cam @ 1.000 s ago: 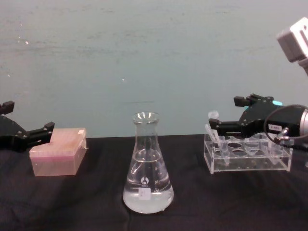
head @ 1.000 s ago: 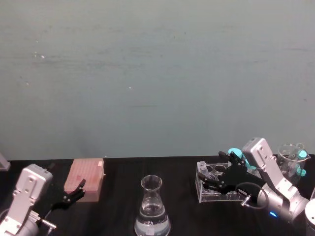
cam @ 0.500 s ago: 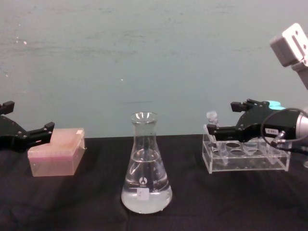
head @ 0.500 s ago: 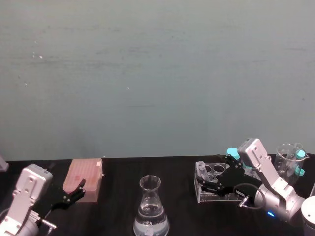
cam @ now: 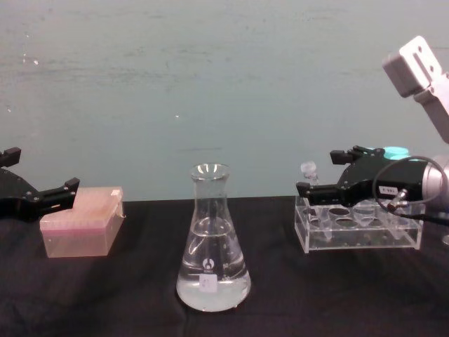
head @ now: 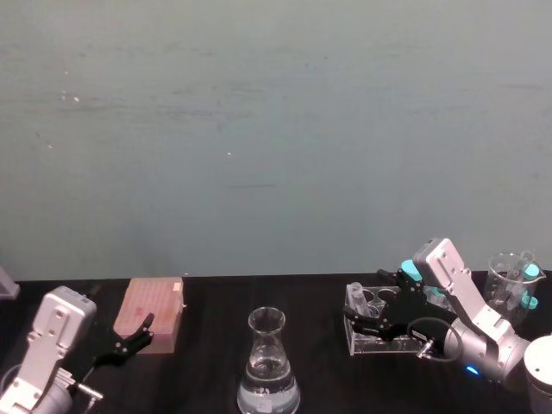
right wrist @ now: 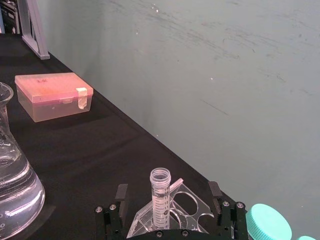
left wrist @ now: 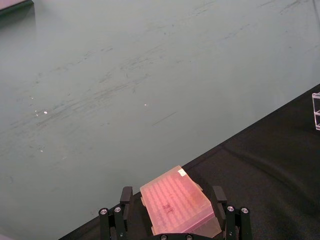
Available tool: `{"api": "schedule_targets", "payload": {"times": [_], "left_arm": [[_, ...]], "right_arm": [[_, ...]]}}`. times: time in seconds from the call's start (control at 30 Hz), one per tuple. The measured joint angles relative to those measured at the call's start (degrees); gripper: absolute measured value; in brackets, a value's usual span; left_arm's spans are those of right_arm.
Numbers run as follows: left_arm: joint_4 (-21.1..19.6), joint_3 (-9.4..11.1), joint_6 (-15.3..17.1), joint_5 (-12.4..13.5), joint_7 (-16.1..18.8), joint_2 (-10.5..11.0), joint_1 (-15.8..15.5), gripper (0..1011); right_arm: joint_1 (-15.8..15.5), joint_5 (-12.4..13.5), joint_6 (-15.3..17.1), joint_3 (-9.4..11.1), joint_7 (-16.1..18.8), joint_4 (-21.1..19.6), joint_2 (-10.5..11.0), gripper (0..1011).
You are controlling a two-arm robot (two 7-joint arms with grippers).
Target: Pour the liquid from the test tube into the beaker using one hand.
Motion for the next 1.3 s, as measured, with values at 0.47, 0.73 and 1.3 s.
{"api": "schedule_targets", "payload": {"times": [0.47,0.73,1.3], "left_arm": [[0.00,0.00,0.00,0.00,0.00,0.00,0.00,1000],[0.00,0.00,0.00,0.00,0.00,0.00,0.00,1000],[0.00,0.00,0.00,0.00,0.00,0.00,0.00,1000]], "right_arm": [[1.35,-1.08,0.04,-0.17,0.31,2.49,-0.98,1000],[2.58,-1.61,-0.28,-0.34,0.51,4.80,-1.88,1000],[3.25,-2.47,-1.22,-0.35,0.31,6.29,-2.50,1000]]}}
